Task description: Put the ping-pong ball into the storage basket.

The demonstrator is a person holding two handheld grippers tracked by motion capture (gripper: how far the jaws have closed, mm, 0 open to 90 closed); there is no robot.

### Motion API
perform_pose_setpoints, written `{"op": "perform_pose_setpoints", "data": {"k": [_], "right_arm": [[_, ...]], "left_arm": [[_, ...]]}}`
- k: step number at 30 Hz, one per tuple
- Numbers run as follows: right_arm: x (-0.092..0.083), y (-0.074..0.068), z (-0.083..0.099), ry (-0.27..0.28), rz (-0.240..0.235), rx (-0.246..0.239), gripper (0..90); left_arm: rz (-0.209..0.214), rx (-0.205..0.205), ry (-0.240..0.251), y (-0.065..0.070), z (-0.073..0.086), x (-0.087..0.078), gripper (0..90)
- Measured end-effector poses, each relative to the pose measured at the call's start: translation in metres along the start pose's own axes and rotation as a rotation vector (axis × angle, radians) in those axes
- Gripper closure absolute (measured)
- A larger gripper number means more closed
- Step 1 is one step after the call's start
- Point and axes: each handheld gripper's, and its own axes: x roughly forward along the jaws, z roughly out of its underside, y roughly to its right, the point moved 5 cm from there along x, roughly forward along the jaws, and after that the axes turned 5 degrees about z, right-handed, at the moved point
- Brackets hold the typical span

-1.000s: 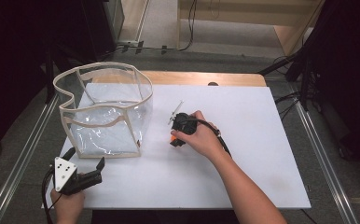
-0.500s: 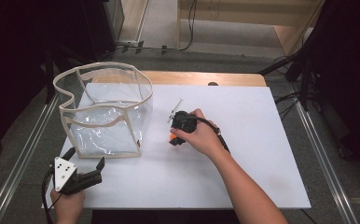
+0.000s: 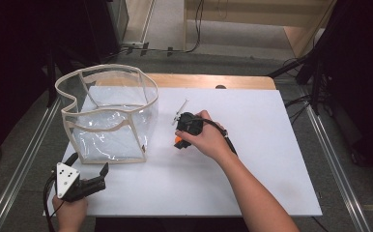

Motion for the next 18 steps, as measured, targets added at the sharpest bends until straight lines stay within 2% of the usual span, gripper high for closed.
{"op": "perform_pose_setpoints", "data": {"k": [18], "right_arm": [[-0.015, 0.001, -0.01, 0.005, -0.006, -0.024, 48.0]], "left_arm": [[-0.002, -0.002, 0.003, 0.0, 0.0, 0.0, 0.0]]}}
